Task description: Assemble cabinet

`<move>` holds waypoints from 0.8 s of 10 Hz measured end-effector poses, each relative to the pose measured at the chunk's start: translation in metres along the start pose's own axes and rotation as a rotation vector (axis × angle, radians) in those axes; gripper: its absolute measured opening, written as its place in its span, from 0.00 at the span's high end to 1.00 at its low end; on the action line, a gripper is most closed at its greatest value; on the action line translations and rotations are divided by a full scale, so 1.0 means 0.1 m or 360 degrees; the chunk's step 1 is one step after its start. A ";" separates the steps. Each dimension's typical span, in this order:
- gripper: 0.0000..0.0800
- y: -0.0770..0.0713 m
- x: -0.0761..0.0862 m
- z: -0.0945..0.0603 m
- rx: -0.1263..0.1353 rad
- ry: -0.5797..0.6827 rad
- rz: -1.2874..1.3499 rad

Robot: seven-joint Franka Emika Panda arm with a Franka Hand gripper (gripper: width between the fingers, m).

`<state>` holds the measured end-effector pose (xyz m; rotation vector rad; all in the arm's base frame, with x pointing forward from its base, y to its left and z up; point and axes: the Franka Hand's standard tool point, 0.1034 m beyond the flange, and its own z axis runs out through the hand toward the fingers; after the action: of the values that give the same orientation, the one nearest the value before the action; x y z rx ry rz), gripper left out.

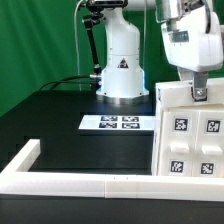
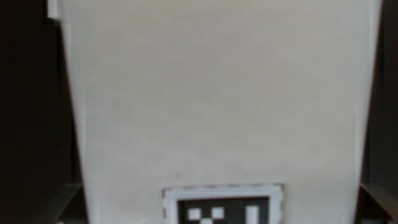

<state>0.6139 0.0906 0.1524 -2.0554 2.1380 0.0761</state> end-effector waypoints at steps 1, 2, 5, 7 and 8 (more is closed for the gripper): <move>0.31 0.00 0.00 0.00 0.0000 -0.0004 0.0091; 0.31 0.00 -0.02 0.01 0.0003 -0.0017 0.0154; 0.06 -0.02 -0.06 -0.06 0.0020 -0.0026 0.0057; 0.00 -0.06 -0.11 -0.20 0.0057 -0.0053 0.0024; 0.00 -0.08 -0.13 -0.26 0.0071 -0.0072 0.0038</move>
Offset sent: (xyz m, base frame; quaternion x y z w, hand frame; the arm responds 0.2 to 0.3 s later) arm -0.0025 0.0002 0.0096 0.0092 -0.0162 -0.0357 0.9992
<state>0.6205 0.0991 0.1804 -1.9845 2.1182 0.0766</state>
